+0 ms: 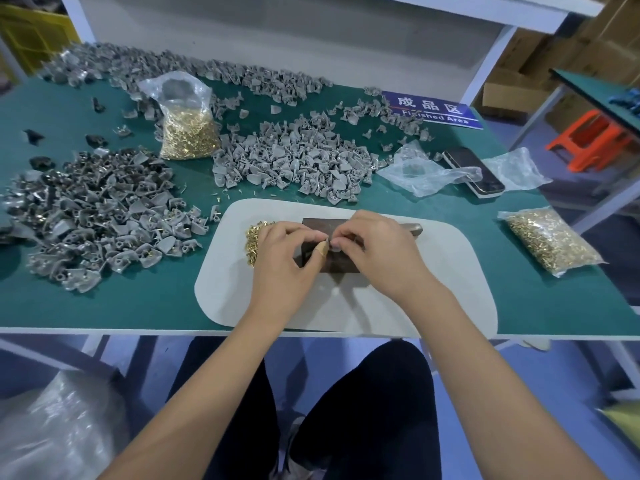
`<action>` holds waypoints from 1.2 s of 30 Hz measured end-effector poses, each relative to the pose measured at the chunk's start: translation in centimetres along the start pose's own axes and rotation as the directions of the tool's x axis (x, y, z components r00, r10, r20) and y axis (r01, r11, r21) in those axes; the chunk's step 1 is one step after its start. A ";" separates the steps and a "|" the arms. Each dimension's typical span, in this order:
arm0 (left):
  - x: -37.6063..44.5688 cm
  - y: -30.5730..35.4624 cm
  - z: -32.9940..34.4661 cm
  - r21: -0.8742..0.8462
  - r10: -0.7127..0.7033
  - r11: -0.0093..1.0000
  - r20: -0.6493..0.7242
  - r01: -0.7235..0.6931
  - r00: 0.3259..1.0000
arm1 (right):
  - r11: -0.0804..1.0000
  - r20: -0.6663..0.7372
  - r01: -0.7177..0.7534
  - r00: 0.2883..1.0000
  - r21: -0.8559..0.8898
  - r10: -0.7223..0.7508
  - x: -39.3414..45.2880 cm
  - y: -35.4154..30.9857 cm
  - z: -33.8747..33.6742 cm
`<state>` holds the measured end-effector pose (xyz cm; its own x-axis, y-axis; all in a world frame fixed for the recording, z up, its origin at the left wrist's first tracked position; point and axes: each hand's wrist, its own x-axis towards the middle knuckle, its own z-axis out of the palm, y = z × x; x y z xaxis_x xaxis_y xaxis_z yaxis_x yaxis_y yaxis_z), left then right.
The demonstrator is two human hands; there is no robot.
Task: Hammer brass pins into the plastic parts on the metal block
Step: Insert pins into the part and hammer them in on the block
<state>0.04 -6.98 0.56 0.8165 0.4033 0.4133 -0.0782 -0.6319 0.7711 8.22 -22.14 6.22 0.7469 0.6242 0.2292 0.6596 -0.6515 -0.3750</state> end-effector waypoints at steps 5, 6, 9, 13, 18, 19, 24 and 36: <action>0.1 -0.1 0.0 0.004 0.008 1.000 -0.009 -0.008 1.000 | 1.000 0.034 0.027 0.999 -0.012 -0.027 0.3 0.3 0.0; 0.1 0.0 0.0 0.000 0.007 1.000 -0.012 -0.007 1.000 | 1.000 0.039 0.013 0.999 0.001 -0.013 0.2 0.4 0.0; 0.0 0.2 -0.1 -0.015 -0.004 1.000 -0.012 0.003 1.000 | 0.996 0.014 -0.042 0.999 0.079 0.041 -0.1 0.5 0.3; 0.0 -0.1 -0.4 -0.001 0.006 1.000 -0.006 -0.006 1.000 | 0.975 0.012 -0.132 0.991 0.181 0.132 0.1 -0.4 0.6; -0.1 -0.2 -0.1 0.042 0.041 0.998 -0.012 -0.040 0.999 | 0.995 0.043 -0.098 0.994 -0.010 0.098 0.3 -0.7 -0.2; -0.1 -0.1 -0.1 0.046 0.049 0.998 -0.012 -0.048 0.999 | 0.995 0.041 -0.095 0.995 -0.007 0.096 0.2 -0.7 -0.3; 0.0 0.1 -0.1 0.050 0.062 0.997 0.002 -0.062 0.998 | 0.974 -0.101 -0.150 0.980 0.172 0.169 -1.0 -1.0 0.7; -0.4 -0.1 -0.2 0.055 0.057 0.997 0.012 -0.058 0.998 | 0.904 -0.192 -0.182 0.943 0.388 0.272 -1.8 -1.3 2.2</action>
<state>-0.38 -6.88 0.42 0.8173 0.3587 0.4509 -0.0935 -0.6895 0.7182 5.83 -21.53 4.33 0.9000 0.3287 0.2864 0.4274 -0.5350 -0.7288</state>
